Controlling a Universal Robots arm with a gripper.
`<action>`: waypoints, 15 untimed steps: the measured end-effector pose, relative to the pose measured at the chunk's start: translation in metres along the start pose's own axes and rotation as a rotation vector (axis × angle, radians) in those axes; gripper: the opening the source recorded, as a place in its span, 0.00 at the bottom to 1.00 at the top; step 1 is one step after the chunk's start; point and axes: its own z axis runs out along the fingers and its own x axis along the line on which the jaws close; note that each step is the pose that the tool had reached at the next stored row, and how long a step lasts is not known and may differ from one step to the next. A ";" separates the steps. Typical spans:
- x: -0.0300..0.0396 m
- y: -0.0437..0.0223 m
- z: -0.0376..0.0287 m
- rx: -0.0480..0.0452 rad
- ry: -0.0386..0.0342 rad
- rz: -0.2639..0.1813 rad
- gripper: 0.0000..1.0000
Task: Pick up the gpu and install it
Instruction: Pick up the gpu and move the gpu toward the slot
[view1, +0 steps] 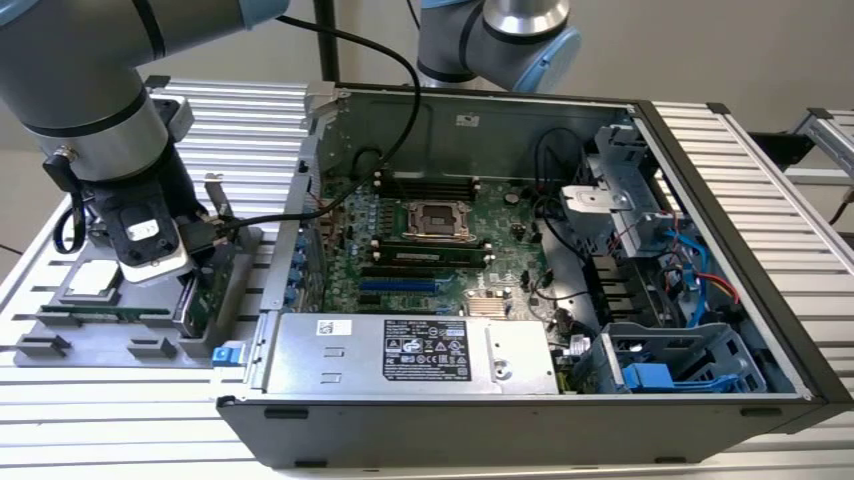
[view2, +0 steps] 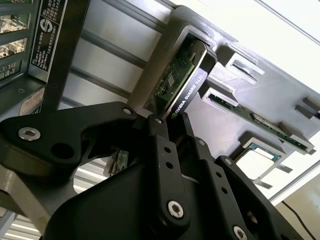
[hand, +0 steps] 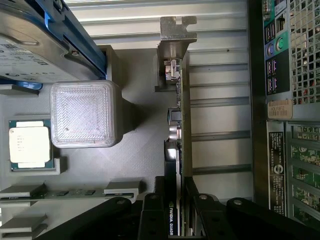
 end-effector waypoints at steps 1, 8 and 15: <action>0.0000 0.0000 0.0000 0.0000 0.0000 0.000 0.00; 0.0000 0.0000 0.0002 0.0000 0.0000 0.000 0.00; 0.0000 0.0000 0.0003 0.0000 0.0000 0.000 0.00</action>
